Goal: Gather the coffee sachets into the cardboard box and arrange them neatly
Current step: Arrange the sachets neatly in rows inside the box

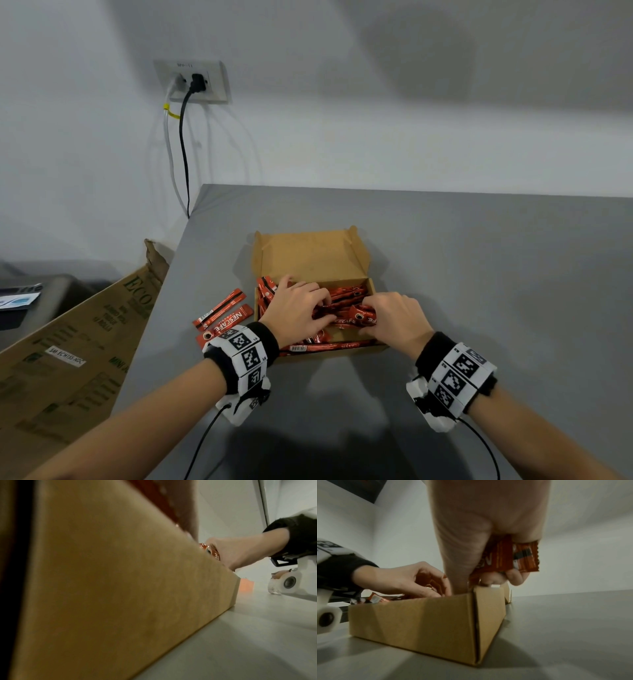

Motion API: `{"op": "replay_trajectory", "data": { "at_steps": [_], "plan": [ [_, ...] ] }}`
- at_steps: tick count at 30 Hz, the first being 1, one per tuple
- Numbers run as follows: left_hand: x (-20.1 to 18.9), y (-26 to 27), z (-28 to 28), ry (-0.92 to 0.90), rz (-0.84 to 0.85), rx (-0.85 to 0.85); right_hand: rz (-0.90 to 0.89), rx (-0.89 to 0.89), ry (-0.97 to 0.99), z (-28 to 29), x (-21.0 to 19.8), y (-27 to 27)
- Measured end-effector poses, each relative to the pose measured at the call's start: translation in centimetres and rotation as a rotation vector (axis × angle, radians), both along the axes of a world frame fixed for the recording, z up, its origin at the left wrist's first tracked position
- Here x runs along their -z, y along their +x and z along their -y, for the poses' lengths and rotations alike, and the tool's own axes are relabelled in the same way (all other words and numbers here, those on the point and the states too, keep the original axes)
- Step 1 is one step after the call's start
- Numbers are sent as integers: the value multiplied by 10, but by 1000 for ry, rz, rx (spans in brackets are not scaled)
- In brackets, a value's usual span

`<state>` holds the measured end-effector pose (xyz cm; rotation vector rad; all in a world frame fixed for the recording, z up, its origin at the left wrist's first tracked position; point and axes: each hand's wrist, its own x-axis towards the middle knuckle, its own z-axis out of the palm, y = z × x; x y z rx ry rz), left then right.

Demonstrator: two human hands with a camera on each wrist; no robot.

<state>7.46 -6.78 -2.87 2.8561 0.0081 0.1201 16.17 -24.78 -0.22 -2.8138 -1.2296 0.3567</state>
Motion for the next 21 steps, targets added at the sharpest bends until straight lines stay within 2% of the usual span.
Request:
{"op": "replay_trajectory", "data": {
  "at_steps": [6,12,16,21],
  "plan": [
    [-3,5,-1,28,74,27,-10,-12,2,2,-2,-2],
    [-4,14,5,-18,-37,160,12,1,6,1,0,-1],
    [-4,16,2,19,-80,167,22,9,3,1,1,-1],
    [-3,14,-1,1,-32,192,27,22,9,1,1,-1]
  ]
}}
